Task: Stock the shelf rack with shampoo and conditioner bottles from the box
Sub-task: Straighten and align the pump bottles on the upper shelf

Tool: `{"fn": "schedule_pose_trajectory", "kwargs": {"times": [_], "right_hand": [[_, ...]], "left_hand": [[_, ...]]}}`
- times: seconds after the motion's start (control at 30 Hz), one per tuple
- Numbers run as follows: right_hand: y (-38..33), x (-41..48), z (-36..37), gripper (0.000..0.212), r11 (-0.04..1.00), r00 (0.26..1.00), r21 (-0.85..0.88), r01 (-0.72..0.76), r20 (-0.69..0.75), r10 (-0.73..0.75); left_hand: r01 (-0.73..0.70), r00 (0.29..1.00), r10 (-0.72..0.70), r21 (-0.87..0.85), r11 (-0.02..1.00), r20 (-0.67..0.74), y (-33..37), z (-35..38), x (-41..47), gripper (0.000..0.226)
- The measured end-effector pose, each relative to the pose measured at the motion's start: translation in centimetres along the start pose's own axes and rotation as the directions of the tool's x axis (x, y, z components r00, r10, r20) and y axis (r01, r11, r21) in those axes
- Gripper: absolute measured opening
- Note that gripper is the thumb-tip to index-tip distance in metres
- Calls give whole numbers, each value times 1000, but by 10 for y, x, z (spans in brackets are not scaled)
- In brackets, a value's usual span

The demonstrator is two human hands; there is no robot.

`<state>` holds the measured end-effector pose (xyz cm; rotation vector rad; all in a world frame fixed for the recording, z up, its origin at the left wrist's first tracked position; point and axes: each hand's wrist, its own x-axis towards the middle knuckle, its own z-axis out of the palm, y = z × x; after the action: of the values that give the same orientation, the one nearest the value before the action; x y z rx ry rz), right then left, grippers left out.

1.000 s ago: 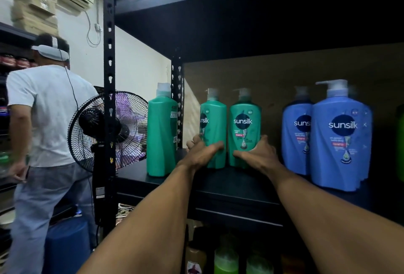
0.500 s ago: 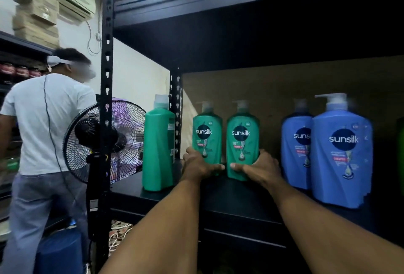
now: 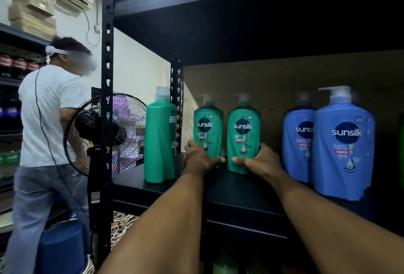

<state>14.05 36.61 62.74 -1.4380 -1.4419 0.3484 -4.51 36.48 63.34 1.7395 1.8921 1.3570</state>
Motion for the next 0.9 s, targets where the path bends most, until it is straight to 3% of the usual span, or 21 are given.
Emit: {"fn": "schedule_pose_trajectory", "kwargs": {"times": [0.37,0.5,0.9], "right_hand": [[-1,-3,0,96,1000,1000,-1,4,24,-4],[-3,-6,-2,86,1000,1000,8,1,29,-1],[-11,-16,-5,96,999,997,-24,-24,71,26]], "left_hand": [[13,1000,-13,-1,1000,2,2,0,-2,98],[18,1000,-18,-3,1000,11,2,-1,-2,98],[21,999,-21,10,1000,27,1,0,1,96]]}}
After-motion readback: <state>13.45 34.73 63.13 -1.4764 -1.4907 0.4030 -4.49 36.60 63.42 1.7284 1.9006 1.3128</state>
